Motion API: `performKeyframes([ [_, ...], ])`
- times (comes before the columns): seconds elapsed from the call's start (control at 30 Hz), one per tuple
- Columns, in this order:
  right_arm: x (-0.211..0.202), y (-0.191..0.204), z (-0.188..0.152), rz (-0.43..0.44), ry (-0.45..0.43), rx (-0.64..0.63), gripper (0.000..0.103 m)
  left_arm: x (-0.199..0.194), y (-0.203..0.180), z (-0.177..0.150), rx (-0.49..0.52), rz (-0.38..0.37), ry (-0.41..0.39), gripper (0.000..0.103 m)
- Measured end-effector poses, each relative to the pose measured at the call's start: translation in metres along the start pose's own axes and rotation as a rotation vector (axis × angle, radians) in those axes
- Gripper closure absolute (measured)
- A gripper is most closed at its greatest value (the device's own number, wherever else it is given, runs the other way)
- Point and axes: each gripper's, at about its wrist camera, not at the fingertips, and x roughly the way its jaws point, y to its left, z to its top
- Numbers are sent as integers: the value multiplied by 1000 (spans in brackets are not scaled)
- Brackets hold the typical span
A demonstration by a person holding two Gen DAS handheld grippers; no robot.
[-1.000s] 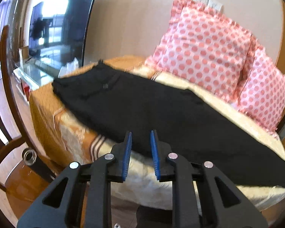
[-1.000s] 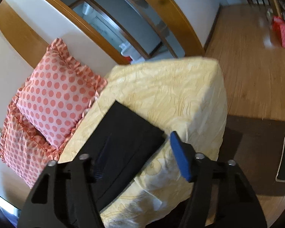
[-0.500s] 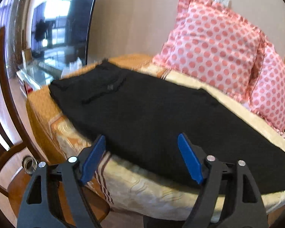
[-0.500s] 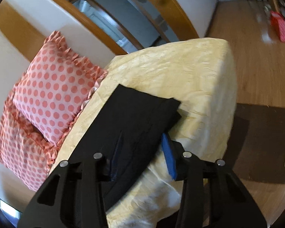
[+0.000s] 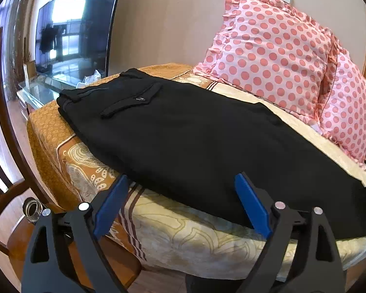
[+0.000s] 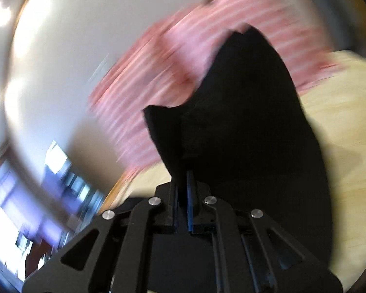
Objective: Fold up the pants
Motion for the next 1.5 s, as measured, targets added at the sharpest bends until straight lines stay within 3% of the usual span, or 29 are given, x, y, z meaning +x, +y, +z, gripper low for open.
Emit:
performKeyframes([
  [0.13,91,60,-69,110,327,-154,98,-6,12,4,-70,-41,21,13],
  [0.23,119,74,-103,111,427,-193,97,-13,27,9,-101,-28,4,13],
  [0.3,120,78,-103,113,407,-192,97,-18,39,15,-123,-6,-22,13],
  [0.4,114,88,-90,132,311,-176,97,-22,53,25,-156,10,-51,13],
  [0.43,113,99,-91,129,282,-222,95,-21,57,29,-170,8,-49,13],
  [0.5,120,120,-108,121,325,-346,94,-19,65,34,-199,-2,-40,13],
  [0.57,125,133,-130,138,400,-454,80,-17,74,38,-228,-19,-28,13],
  [0.6,127,137,-138,146,425,-480,65,-16,78,40,-242,-28,-21,13],
  [0.63,126,139,-146,161,449,-498,44,-15,84,42,-262,-34,-12,13],
  [0.67,124,142,-148,168,446,-509,33,-14,89,44,-278,-35,-7,13],
  [0.73,120,144,-148,201,413,-513,31,-10,99,47,-312,-43,7,13],
  [0.8,132,139,-150,195,480,-496,31,-4,112,52,-358,-61,29,13],
  [0.93,128,128,-151,212,475,-465,30,5,131,61,-447,-92,59,13],
  [1.03,117,125,-150,226,474,-444,29,12,136,69,-460,-81,77,13],
  [1.27,120,132,-153,235,471,-449,26,35,144,74,-519,-135,161,13],
  [1.5,119,130,-154,246,461,-443,25,41,144,78,-547,-128,174,14],
])
